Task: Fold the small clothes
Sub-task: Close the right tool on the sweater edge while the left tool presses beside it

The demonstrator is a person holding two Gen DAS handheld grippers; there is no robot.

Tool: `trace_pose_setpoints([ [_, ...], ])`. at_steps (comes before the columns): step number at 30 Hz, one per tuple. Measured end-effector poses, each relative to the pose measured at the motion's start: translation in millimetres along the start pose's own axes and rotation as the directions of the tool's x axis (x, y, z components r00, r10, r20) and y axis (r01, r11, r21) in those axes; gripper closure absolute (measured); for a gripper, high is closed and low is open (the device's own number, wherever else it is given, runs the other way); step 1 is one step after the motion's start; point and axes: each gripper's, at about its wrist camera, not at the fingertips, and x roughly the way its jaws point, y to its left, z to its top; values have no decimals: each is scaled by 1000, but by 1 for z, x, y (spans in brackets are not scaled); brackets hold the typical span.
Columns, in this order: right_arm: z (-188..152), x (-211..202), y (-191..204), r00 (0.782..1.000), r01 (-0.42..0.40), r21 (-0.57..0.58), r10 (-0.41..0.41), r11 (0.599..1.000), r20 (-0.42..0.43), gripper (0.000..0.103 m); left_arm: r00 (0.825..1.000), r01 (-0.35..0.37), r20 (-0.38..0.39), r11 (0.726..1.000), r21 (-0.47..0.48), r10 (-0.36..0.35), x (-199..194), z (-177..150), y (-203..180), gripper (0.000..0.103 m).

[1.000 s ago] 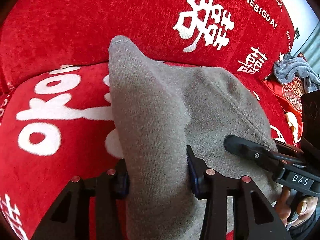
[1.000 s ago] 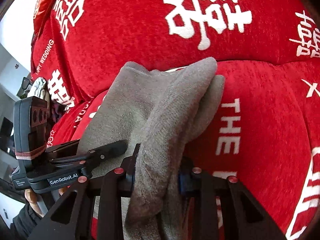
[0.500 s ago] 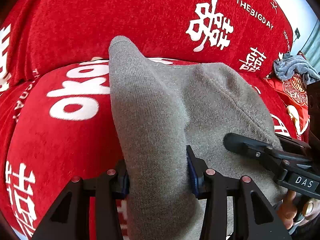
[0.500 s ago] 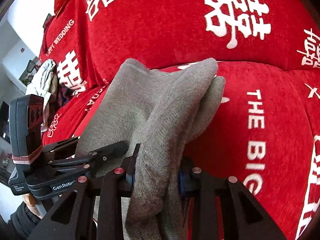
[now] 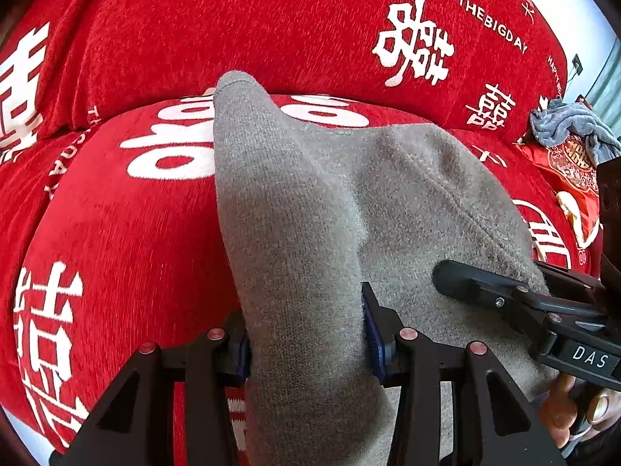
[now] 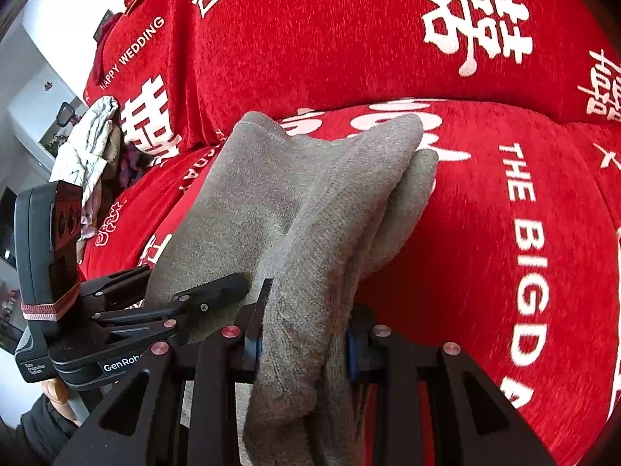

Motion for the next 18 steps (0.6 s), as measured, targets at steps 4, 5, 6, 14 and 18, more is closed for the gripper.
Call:
trace_pose_setpoints([
  [4,-10,1,1,1000,-11,12,11,1000,-8,71,1000,-3,-5,1000,2,3,-1,-11,0,56],
  [5,-13,1,1,1000,-12,12,12,1000,-9,71,1000,-5,-4,1000,5,5,-1,-13,0,56],
  [6,-15,1,2,1000,-13,12,13,1000,-9,71,1000,-8,-2,1000,9,8,-2,-15,0,56],
  [14,-22,1,1,1000,-22,11,22,1000,-7,71,1000,-6,10,1000,11,6,-1,-26,4,56],
  [18,-25,2,-3,1000,-27,20,27,999,-8,71,1000,4,16,1000,3,-4,0,-29,8,56],
])
